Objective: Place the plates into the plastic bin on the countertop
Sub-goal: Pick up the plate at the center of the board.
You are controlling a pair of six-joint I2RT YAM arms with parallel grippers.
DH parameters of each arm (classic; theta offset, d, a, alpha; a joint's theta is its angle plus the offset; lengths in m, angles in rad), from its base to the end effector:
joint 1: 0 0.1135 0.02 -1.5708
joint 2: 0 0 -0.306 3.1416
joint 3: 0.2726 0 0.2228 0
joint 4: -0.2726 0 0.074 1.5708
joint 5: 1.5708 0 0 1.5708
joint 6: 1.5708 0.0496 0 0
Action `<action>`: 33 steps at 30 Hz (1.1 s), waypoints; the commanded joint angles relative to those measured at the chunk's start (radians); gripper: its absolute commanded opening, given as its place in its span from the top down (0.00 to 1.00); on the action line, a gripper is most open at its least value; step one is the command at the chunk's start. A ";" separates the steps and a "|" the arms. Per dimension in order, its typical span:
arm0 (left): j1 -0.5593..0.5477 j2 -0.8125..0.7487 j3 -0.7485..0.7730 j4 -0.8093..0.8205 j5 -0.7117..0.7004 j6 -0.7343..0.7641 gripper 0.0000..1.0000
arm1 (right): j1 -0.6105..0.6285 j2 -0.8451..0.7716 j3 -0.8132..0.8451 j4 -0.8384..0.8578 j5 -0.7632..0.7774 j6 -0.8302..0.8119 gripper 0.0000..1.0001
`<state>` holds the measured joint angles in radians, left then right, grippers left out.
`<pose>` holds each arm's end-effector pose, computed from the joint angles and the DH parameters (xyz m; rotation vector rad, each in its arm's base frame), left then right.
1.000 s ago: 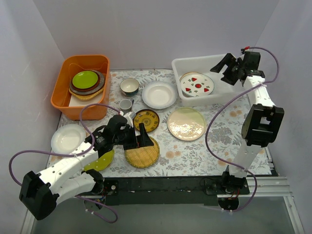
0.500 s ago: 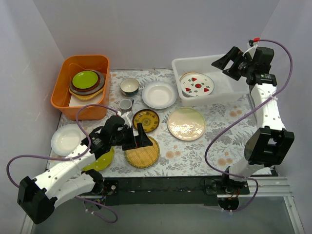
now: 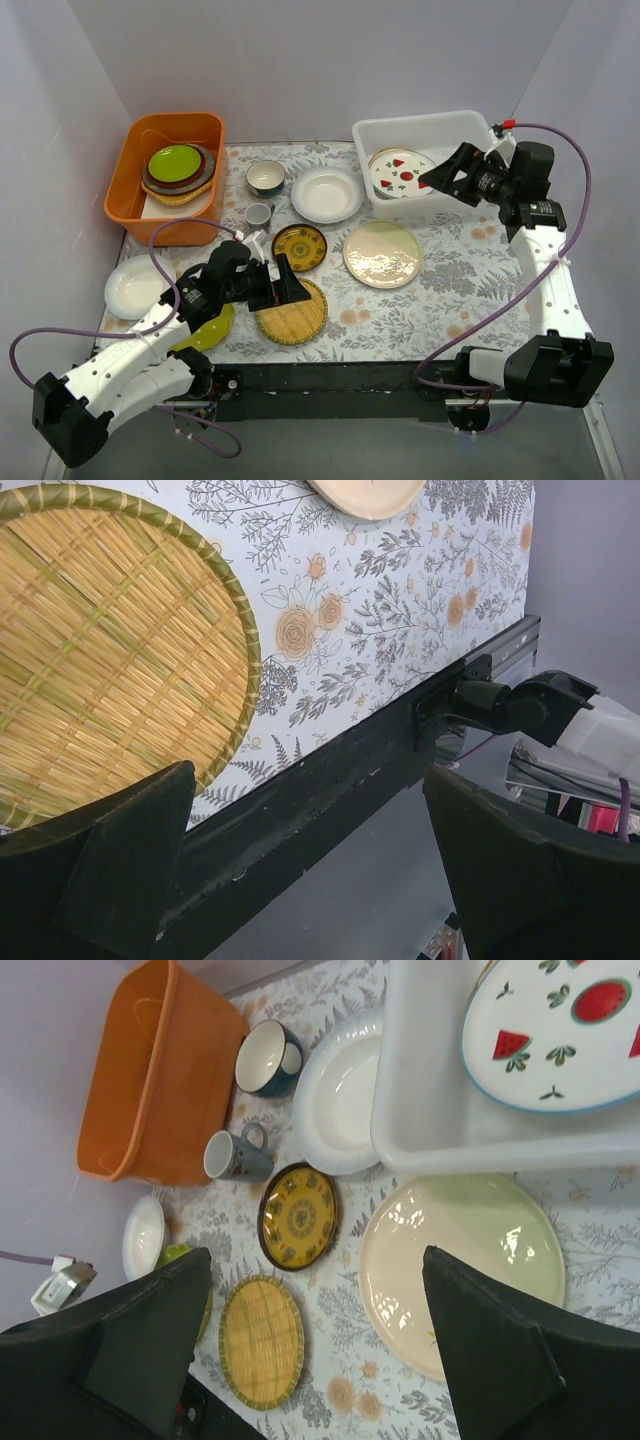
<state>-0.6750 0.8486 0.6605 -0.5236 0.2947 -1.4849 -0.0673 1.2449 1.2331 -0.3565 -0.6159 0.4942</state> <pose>0.0938 -0.0936 0.2826 -0.8935 2.5497 -1.2775 0.2455 0.0122 0.4196 0.1296 1.9634 0.8769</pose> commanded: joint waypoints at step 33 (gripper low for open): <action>-0.001 0.076 0.030 0.080 -0.028 -0.005 0.03 | 0.244 -0.265 -0.590 -0.111 0.377 -0.037 0.22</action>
<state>-0.6754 0.8936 0.6151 -0.4843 0.2588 -1.5070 0.1856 0.9627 0.6605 -0.4717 -0.3714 0.4484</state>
